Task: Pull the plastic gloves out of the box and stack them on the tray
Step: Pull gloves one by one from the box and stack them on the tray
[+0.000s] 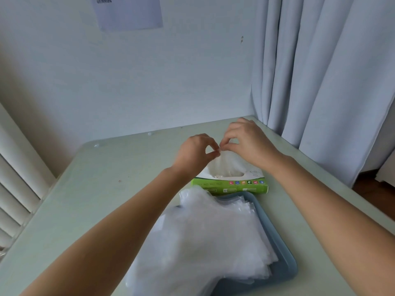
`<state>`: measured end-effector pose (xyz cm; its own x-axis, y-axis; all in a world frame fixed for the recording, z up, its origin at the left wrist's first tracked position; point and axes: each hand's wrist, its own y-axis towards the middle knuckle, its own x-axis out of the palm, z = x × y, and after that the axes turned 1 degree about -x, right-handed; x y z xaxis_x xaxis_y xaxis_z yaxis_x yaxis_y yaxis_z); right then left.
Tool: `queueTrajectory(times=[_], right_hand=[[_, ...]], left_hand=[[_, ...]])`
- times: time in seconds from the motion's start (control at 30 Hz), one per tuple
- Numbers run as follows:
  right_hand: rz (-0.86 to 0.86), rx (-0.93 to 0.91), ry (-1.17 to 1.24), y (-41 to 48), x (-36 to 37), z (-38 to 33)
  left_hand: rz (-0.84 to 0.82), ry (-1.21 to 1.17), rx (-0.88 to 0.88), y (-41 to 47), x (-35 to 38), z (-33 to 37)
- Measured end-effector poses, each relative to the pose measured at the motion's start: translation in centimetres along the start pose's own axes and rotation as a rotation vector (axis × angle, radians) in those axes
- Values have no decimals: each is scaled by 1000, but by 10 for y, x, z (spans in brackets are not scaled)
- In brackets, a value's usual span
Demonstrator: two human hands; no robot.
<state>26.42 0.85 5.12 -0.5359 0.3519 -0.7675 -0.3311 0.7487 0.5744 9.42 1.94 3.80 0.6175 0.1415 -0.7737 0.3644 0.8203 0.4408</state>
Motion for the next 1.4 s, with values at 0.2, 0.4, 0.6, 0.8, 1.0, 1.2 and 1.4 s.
queueTrajectory(times=[0.2, 0.4, 0.6, 0.8, 1.0, 1.2, 1.4], right_hand=[[-253, 364, 359, -14, 5, 17], [-158, 493, 357, -39, 31, 39], [-159, 504, 329, -55, 43, 49], [-69, 448, 593, -43, 38, 32], [-58, 484, 483, -38, 48, 26], [-87, 493, 490, -41, 51, 30], [-75, 616, 781, -44, 50, 37]], left_hand=[[37, -154, -167, -4, -8, 3], [17, -380, -331, -11, -12, -2], [41, -471, -380, -21, -16, -13], [48, -553, -373, -26, -19, -16], [24, -540, -330, -26, -22, -14], [-28, -391, -276, -40, -25, -26], [-19, -338, -307, -47, -27, -34]])
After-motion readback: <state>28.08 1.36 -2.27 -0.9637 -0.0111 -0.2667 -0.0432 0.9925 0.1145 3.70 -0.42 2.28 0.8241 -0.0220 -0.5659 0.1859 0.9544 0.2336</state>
